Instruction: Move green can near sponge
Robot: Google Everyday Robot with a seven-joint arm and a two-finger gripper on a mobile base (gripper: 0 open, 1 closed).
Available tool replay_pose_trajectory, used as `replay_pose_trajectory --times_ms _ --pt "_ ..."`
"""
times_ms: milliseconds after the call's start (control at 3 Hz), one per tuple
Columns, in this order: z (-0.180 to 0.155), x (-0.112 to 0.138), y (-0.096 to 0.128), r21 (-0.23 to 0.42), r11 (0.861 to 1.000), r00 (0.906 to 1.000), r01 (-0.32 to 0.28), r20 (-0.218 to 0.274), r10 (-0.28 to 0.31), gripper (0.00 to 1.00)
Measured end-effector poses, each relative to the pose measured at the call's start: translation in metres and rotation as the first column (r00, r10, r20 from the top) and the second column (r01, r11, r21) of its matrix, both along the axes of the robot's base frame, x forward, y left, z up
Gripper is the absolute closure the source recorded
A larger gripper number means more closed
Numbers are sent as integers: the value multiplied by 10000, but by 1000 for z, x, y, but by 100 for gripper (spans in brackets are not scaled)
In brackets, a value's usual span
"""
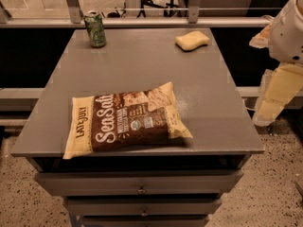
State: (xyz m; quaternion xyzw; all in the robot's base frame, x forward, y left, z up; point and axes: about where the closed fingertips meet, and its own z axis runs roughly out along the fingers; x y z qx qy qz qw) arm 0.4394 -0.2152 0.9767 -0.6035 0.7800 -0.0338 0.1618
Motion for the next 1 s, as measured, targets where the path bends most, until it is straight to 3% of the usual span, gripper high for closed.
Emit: replay_pose_trajectory --times_ms 333,1000 --pt "0 0 1 15 10000 10000 -6 10 6 0" --pt "-45 156 92 1841 9788 9956 -895 456 824 0"
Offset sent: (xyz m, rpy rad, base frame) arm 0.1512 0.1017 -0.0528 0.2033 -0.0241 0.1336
